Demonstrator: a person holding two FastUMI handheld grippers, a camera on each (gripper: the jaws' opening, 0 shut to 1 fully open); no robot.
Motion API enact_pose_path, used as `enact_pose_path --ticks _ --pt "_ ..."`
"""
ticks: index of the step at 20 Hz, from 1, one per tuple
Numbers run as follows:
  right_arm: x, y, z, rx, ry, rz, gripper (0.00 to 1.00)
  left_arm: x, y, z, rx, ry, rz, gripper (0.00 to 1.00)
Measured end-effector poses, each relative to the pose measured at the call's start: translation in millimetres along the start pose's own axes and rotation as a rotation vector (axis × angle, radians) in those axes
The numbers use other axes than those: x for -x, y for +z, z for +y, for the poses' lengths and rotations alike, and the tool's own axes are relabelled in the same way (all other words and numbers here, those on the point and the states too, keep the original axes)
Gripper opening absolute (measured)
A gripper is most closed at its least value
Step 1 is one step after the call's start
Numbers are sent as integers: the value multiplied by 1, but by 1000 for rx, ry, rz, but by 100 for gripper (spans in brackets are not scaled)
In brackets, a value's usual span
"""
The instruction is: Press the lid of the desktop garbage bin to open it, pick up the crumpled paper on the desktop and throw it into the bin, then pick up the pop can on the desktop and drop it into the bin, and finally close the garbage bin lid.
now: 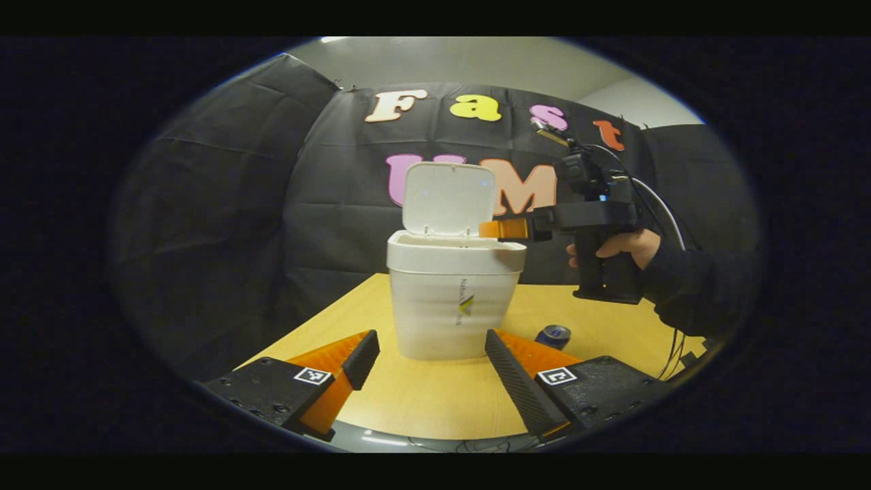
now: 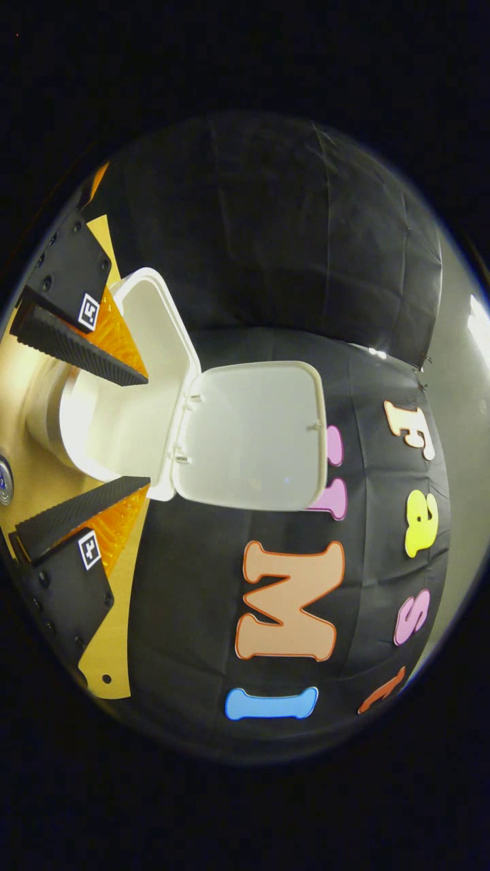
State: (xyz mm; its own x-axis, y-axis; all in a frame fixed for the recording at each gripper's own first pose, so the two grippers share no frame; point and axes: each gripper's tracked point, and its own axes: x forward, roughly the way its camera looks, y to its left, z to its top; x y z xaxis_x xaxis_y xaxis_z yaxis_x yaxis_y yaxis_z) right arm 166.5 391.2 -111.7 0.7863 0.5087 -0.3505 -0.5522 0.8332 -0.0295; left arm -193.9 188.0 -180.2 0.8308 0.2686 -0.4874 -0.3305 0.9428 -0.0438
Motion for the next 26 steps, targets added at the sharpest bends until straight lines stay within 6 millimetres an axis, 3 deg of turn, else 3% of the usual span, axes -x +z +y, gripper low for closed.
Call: enact_pose_path --ticks 2,6,11,14,16,20,22,24,26 --pt "27 21 -26 -8 -45 -66 98 -14 0 -22 -11 -55 -7 94" --pt "93 43 -96 -16 -174 -159 95 -41 -7 -76 -29 -185 -13 94" --pt "194 33 -195 -30 -404 -180 95 -72 -43 -144 -57 -331 30 94" --pt "249 20 -240 -50 -525 -170 95 -99 -69 -163 -74 -345 65 94" --pt "284 8 -265 -66 -603 -155 98 -117 -96 -168 -102 -339 106 94" --pt "342 -18 -300 -78 -731 -109 98 -143 -143 -180 -144 -343 185 95" --pt "358 -30 -303 -70 -753 -80 92 -156 -161 -185 -174 -344 220 94" --pt "370 -38 -305 -55 -765 -50 95 -167 -173 -188 -192 -341 261 95" --pt "377 -43 -305 -56 -765 -40 95 -167 -169 -187 -182 -334 273 92"
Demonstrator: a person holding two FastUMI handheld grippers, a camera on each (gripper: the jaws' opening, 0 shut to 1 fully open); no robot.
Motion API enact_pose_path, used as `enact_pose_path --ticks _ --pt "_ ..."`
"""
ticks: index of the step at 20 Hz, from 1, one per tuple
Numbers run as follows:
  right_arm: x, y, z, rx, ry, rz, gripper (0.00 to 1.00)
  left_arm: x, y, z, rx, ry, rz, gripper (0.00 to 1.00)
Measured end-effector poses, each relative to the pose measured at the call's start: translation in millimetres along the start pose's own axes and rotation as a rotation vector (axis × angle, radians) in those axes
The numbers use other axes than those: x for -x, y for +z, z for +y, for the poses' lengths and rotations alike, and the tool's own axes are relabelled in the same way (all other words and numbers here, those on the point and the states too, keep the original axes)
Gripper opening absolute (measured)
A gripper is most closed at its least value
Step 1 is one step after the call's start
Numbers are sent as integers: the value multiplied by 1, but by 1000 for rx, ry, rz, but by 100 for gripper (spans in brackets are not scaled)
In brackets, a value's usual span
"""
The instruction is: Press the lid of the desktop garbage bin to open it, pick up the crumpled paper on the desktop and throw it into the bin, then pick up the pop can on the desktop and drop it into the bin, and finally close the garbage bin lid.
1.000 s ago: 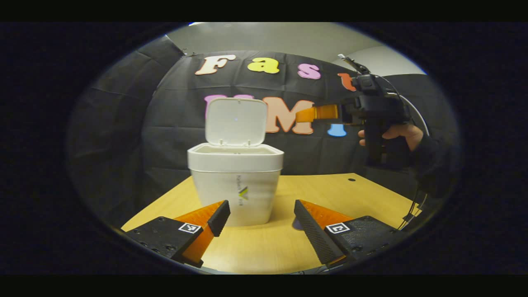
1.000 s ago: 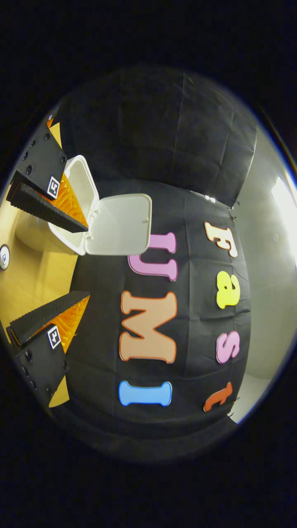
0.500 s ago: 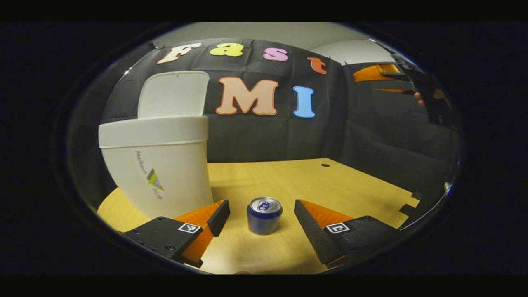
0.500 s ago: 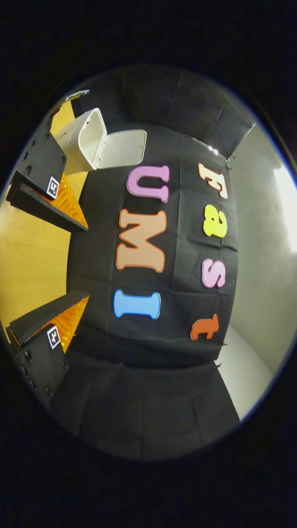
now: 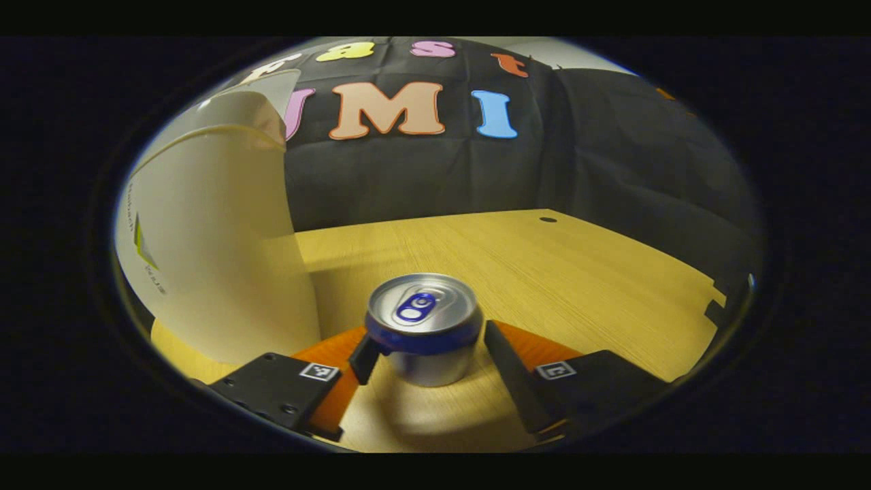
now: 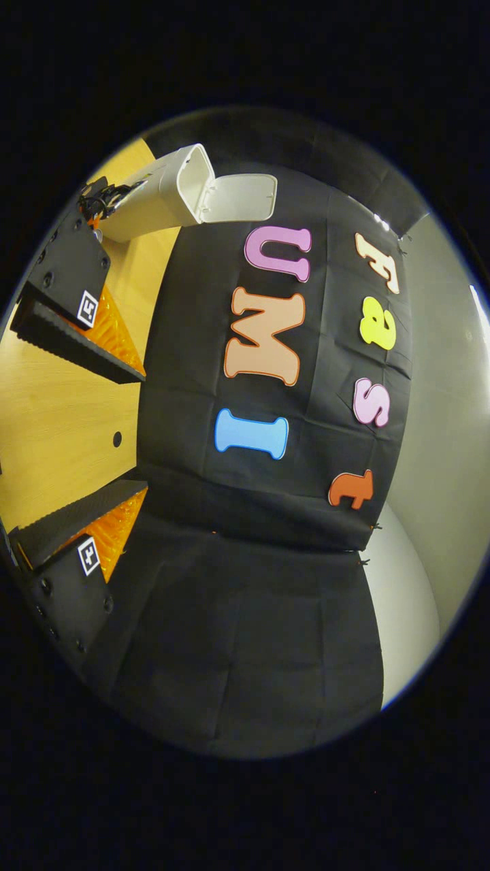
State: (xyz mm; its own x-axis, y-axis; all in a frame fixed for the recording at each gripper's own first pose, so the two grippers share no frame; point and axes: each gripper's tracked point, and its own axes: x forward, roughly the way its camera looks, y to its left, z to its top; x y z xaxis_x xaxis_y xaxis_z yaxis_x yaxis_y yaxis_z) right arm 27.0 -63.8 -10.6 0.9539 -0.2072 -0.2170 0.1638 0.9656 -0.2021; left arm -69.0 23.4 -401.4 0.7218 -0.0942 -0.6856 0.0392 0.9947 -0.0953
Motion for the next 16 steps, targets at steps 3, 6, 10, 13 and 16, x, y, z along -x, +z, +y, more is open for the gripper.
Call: enact_pose_path --ticks 3,6,10,13,16 --pt "2 1 7 -41 35 -20 95 15 49 -8 -15 -23 -74 76" --pt "1 0 21 -58 87 -38 95 38 128 -12 -52 -50 -226 75" --pt "1 5 37 -113 152 -69 95 73 222 8 -62 -5 -384 73" --pt "1 2 38 -146 171 -78 95 98 278 50 -15 79 -475 73" --pt "1 -9 32 -174 169 -61 95 121 311 114 -32 224 -550 73"
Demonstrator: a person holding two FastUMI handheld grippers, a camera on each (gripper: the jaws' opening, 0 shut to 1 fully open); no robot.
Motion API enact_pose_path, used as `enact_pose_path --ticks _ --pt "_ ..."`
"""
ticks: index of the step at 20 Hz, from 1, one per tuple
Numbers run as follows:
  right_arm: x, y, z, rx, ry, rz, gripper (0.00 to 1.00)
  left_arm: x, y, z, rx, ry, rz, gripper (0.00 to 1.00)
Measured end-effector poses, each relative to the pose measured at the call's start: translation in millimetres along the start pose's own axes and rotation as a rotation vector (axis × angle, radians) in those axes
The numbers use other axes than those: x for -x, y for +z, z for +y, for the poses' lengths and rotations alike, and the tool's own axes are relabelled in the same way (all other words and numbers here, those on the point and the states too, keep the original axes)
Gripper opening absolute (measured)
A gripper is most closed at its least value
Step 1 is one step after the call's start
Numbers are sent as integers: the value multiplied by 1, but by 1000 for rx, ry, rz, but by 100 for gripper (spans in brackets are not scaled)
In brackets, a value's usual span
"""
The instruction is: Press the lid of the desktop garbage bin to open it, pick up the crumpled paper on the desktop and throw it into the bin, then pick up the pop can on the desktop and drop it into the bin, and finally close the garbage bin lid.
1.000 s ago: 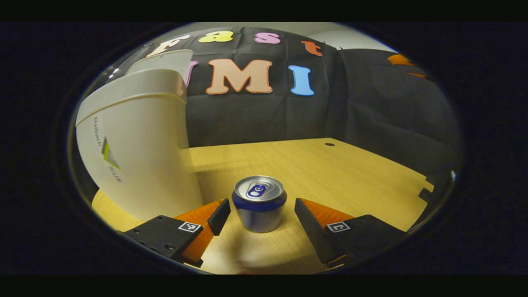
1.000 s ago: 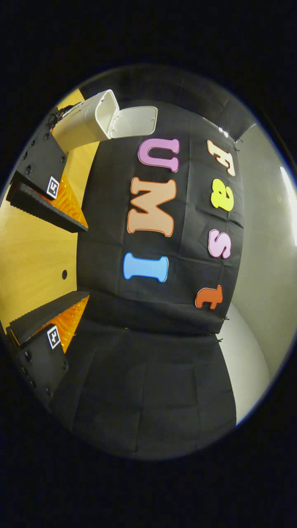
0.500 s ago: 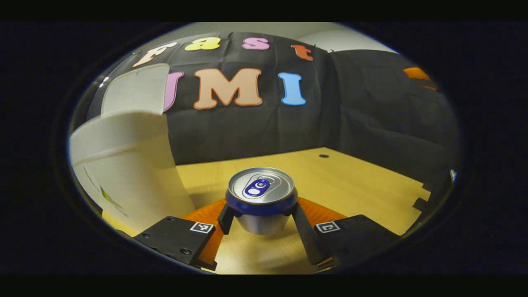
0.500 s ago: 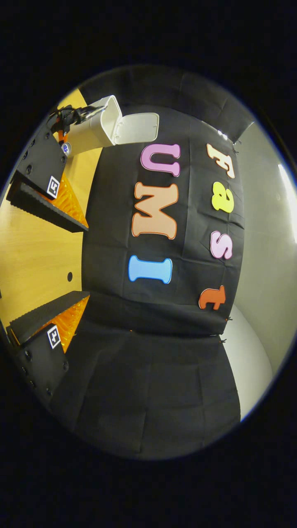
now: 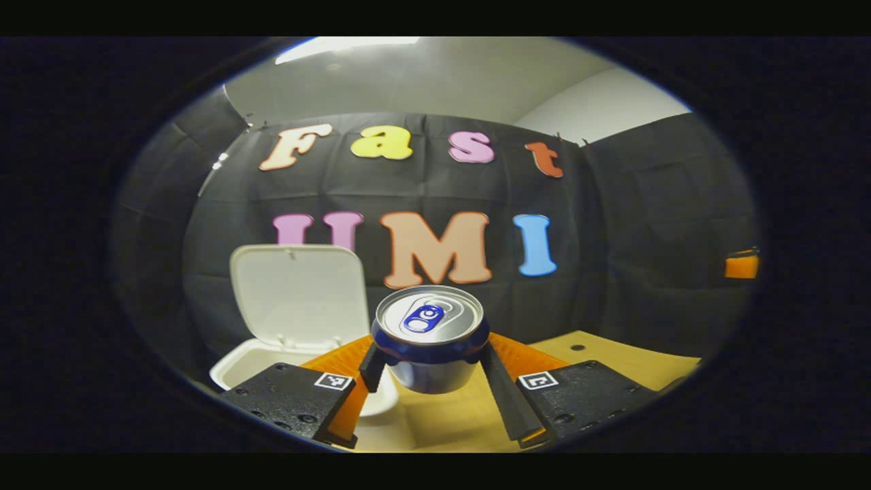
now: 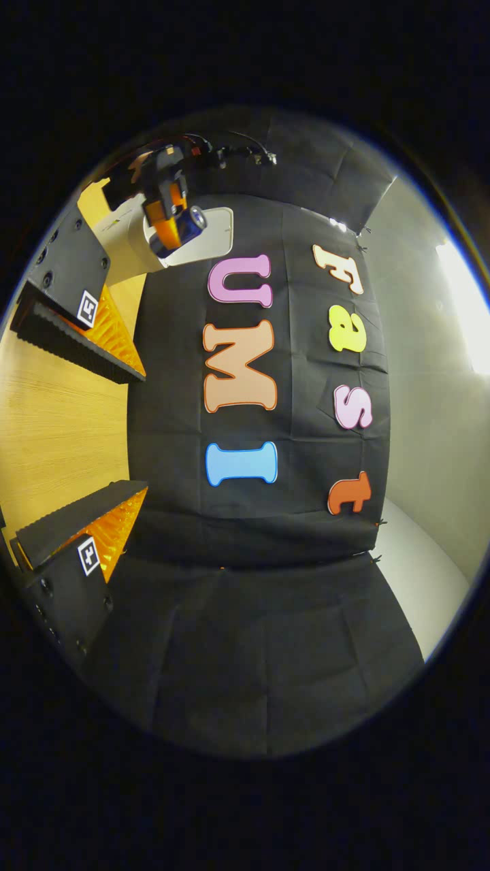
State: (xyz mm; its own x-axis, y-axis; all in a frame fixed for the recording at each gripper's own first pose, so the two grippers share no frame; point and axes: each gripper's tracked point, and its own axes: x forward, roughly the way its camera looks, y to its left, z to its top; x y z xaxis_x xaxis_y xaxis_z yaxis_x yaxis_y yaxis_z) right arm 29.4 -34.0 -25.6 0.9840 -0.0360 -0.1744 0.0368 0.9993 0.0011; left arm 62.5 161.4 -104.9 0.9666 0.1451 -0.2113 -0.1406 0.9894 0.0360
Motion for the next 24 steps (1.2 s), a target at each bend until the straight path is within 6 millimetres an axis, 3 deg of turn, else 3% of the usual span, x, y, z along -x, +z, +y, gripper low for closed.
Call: enact_pose_path --ticks 2,5,10,12,14,16,17,22,24 --pt "0 -10 -5 -19 -9 22 95 -2 -11 40 -47 84 24 73" --pt "5 -24 -11 -29 -21 53 95 6 -48 81 -73 180 115 73" --pt "10 -43 -5 -9 -23 95 95 15 -102 92 -54 220 232 74" --pt "12 -45 2 -9 -13 102 95 14 -95 93 -15 229 204 76" --pt "14 -46 10 1 0 101 95 17 -101 93 -13 236 215 76" --pt "15 -45 16 16 7 93 95 16 -89 97 -52 251 202 83" --pt "17 -46 17 21 8 91 95 14 -77 99 -73 252 184 94" --pt "19 -52 24 -9 18 97 95 -22 17 94 -74 181 36 99" --pt "24 -55 23 -15 12 95 95 -44 53 102 -62 174 -8 93"
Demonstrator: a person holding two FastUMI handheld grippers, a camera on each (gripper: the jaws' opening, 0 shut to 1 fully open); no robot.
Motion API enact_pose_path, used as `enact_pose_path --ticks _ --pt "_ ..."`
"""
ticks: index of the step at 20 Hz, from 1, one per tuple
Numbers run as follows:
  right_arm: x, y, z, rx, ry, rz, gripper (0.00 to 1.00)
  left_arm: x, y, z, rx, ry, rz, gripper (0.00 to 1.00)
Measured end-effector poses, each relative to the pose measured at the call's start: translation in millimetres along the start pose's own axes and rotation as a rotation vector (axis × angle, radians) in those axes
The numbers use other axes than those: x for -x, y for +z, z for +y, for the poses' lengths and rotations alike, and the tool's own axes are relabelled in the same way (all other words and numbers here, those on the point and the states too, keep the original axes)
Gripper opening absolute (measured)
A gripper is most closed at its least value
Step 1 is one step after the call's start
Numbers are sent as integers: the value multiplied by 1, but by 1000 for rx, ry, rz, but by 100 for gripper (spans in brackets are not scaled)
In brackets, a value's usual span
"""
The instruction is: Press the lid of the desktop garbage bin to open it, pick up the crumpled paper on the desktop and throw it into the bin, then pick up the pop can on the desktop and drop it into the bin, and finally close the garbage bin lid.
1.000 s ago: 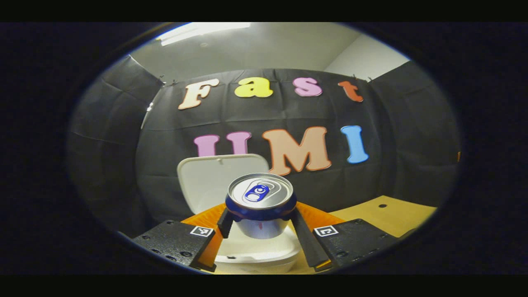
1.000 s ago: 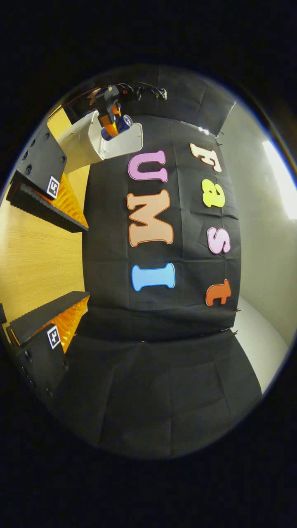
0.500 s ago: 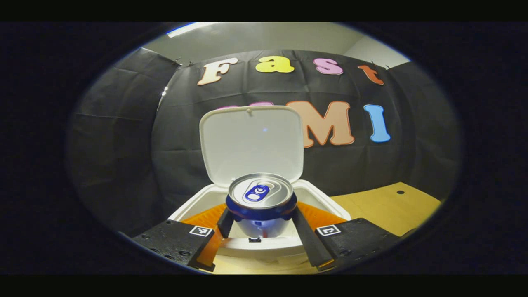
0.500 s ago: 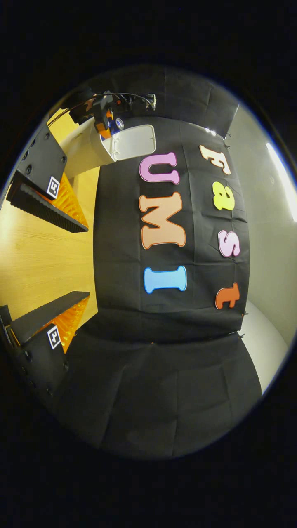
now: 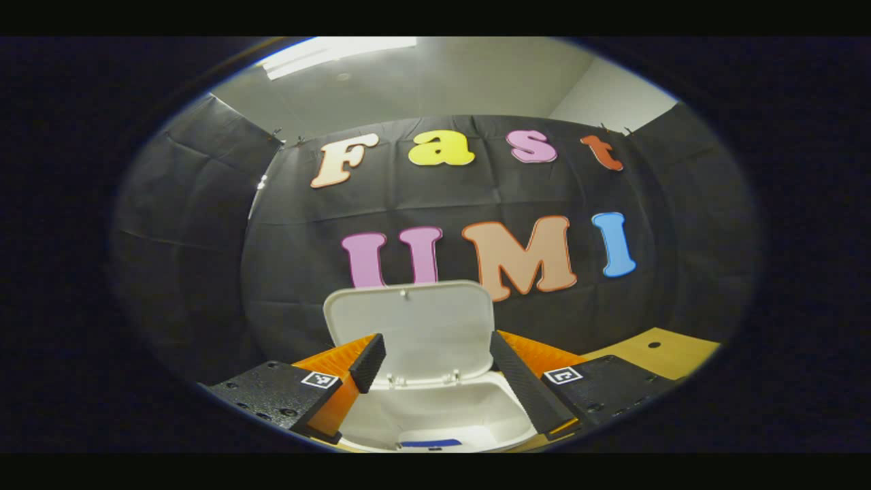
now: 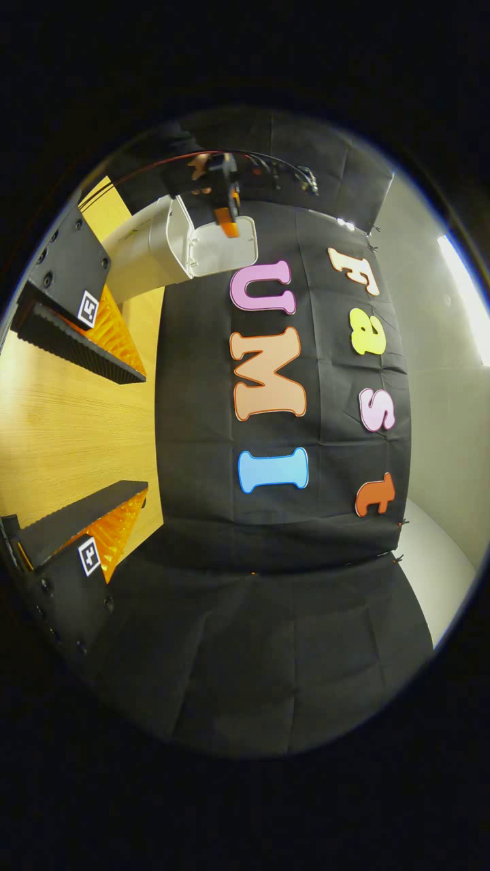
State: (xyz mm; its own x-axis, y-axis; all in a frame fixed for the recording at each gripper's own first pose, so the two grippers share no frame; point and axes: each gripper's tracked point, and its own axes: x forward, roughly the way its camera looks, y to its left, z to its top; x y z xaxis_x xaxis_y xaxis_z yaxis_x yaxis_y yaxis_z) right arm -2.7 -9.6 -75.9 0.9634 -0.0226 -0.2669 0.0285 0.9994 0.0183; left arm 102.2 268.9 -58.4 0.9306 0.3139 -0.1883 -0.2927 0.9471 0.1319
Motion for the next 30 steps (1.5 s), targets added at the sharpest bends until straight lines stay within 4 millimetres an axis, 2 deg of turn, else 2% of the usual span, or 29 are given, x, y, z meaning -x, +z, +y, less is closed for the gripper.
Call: enact_pose_path --ticks 2,5,8,9,10,11,12,14,15,21,26,30 --pt "4 -4 -4 -7 -15 3 95 -27 25 5 18 -9 -11 93" --pt "9 -12 -15 -27 -50 12 95 -67 47 17 46 -17 10 93" --pt "17 -19 -28 -55 -88 23 98 -97 35 19 103 -42 119 93" --pt "19 -22 -32 -63 -98 25 95 -101 23 19 104 -44 171 93" --pt "20 -22 -35 -69 -104 27 95 -101 14 20 101 -39 206 99" --pt "20 -23 -36 -71 -107 26 95 -97 7 17 99 -47 237 94" --pt "19 -23 -36 -72 -107 27 95 -92 0 15 99 -55 257 94" --pt "15 -23 -33 -73 -93 26 95 -82 8 13 75 -63 214 94" --pt "12 -22 -30 -75 -79 31 95 -75 4 12 61 -71 218 92" --pt "-8 -27 0 -56 15 58 95 -22 -11 7 87 -105 248 93" --pt "-19 -35 20 -30 75 93 95 28 -58 1 76 -103 313 93" --pt "-29 -44 34 17 116 135 95 50 -95 -4 52 -97 355 93"
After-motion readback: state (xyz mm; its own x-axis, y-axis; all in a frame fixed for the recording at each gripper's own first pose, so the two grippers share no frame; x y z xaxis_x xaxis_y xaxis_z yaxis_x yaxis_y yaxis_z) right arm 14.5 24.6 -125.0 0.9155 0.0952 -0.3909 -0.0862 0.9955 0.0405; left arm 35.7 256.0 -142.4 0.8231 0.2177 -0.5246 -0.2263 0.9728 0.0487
